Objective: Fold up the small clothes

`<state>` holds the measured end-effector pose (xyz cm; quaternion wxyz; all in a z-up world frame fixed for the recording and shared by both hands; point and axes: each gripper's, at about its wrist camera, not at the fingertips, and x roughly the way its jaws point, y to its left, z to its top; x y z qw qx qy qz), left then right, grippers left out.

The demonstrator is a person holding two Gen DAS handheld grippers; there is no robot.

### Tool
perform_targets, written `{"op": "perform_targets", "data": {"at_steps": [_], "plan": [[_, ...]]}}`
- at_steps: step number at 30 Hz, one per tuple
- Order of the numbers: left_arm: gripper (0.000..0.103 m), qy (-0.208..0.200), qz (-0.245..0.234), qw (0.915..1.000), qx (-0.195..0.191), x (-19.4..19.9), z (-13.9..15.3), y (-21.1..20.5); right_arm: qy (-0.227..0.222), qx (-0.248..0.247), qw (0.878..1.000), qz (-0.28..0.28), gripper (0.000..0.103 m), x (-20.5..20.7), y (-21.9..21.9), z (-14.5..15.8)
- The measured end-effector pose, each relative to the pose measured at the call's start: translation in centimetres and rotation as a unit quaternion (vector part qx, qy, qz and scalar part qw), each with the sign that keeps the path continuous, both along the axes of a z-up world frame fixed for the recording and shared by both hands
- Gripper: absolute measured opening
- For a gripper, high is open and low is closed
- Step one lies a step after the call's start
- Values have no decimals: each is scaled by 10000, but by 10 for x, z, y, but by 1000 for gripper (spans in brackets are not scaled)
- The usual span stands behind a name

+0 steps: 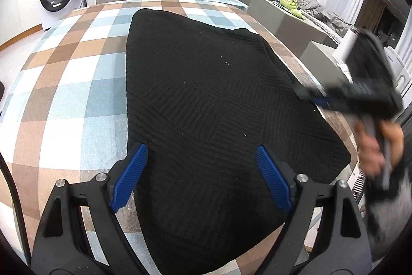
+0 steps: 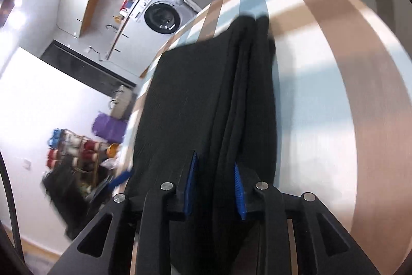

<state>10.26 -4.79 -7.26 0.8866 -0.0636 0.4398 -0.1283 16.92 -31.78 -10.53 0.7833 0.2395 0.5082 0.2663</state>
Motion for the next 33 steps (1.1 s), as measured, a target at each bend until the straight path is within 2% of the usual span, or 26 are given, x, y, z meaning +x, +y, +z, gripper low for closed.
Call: {"op": "perform_targets", "data": {"at_steps": [3, 5, 8, 11, 13, 15, 17, 20, 23, 26, 29, 33], "plan": [[85, 2, -27, 10000, 33, -1, 0, 0, -45, -72, 9999, -63, 27, -41, 1, 1], [85, 9, -25, 10000, 28, -2, -1, 1, -216, -379, 9990, -137, 26, -60, 6, 4], [85, 26, -13, 10000, -4, -3, -2, 3, -449, -692, 9965, -167, 15, -71, 15, 7], [85, 19, 29, 10000, 19, -6, 0, 5, -786, -663, 9947, -47, 13, -82, 24, 23], [85, 1, 36, 10000, 35, -9, 1, 7, -760, -754, 9942, -72, 13, -83, 25, 22], [85, 9, 48, 9999, 91, -12, -2, 10, -523, -1223, 9909, -206, 13, -79, 27, 6], [85, 72, 74, 9998, 194, -14, -7, 13, -474, -1209, 9912, -240, 14, -79, 27, 2], [85, 239, 142, 9991, 323, -20, -14, 22, -697, -1492, 9858, -331, 26, -88, 23, 18], [85, 283, 160, 9991, 287, -28, -17, 30, -1180, -1984, 9719, -467, 27, -102, 27, 35], [85, 143, 99, 9997, 191, -38, -8, 31, -1503, -2218, 9631, -256, 27, -106, 42, 45], [85, -56, -284, 9996, 53, -47, 1, 17, -1593, -2262, 9609, 97, 27, -106, 65, 40], [83, -150, -649, 9975, 250, -49, -4, -3, -1643, -2307, 9576, 536, 27, -102, 92, 23]]}}
